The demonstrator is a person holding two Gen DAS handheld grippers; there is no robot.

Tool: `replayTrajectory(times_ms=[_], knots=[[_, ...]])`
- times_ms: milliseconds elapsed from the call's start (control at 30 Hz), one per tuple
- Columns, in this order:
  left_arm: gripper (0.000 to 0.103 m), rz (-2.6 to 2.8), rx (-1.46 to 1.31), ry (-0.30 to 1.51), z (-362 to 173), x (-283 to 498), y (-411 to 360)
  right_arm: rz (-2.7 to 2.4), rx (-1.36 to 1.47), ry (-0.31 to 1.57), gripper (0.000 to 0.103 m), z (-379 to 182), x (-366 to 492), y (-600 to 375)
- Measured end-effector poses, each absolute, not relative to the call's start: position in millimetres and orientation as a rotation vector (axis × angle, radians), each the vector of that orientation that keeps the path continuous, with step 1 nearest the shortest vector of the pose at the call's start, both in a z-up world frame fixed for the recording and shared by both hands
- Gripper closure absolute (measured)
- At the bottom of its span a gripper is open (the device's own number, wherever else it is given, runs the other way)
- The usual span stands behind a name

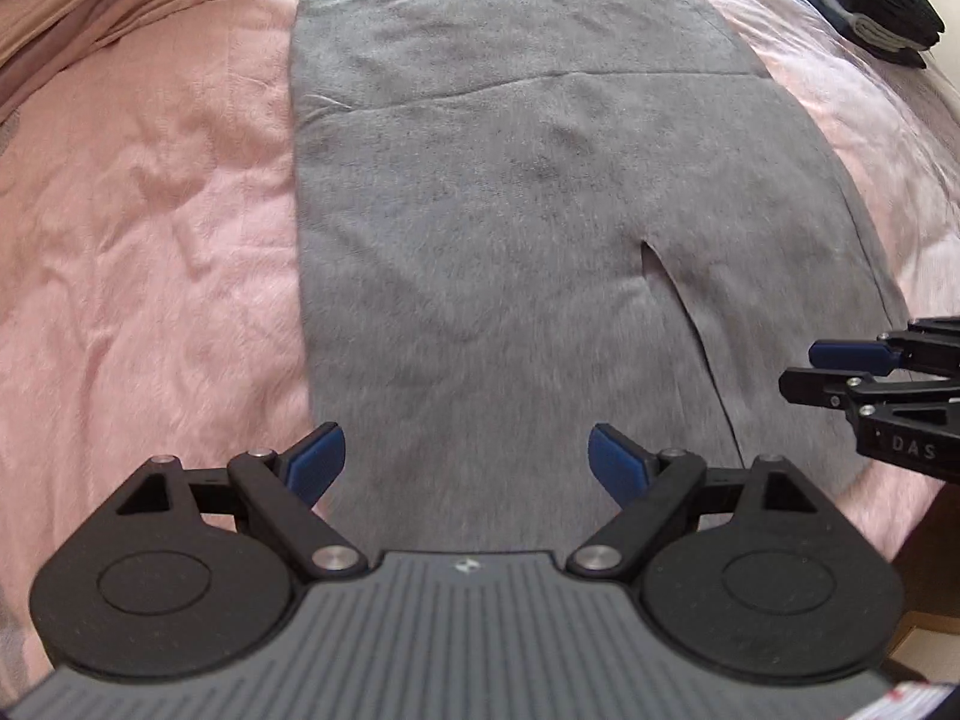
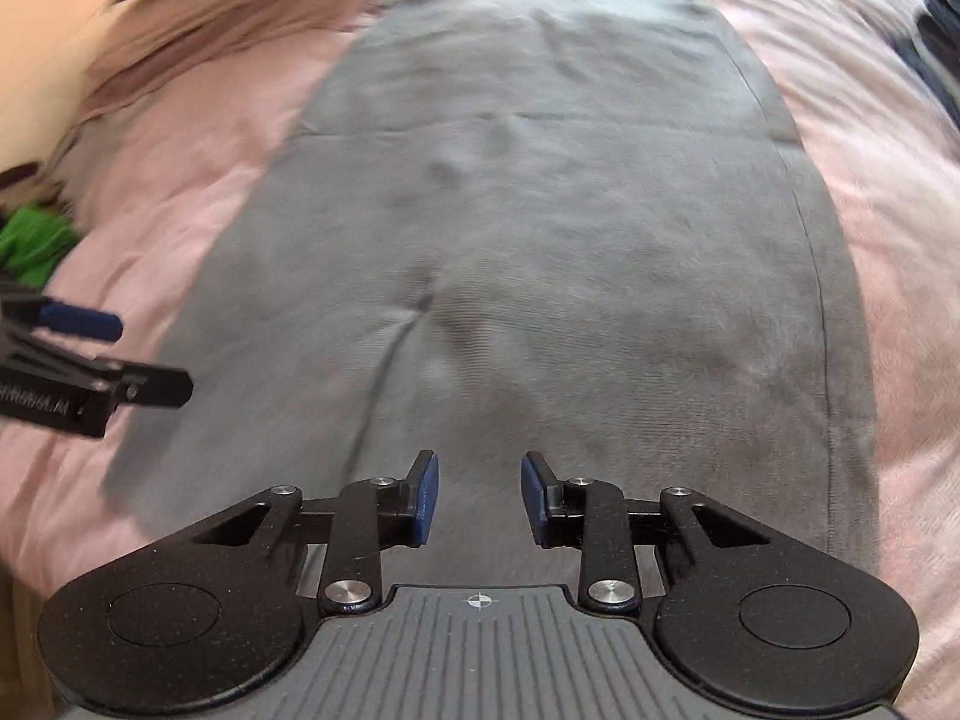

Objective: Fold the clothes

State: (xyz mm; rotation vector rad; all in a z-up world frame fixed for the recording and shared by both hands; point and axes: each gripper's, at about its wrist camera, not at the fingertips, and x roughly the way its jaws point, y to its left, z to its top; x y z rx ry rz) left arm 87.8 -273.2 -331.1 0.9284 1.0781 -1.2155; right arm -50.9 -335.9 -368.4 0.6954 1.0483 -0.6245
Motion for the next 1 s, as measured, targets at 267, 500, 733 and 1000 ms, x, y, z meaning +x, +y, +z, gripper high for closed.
replayTrajectory(times_ms=[267,500,733,1000], knots=[[0.029,-1.239,1.007,1.252,-384,83,-281,-0.451,0.730,1.241,0.076,-390,-54,-359],[0.029,-1.273,0.888,1.126,-384,137,-351,-0.513,0.743,1.032,0.075,-358,-57,-503],[0.040,-1.370,0.822,0.829,-390,214,-522,-0.593,0.558,0.912,0.075,-366,2,-685],[0.040,-1.374,0.781,0.677,-404,272,-653,-0.668,0.664,0.748,0.067,-386,41,-834]])
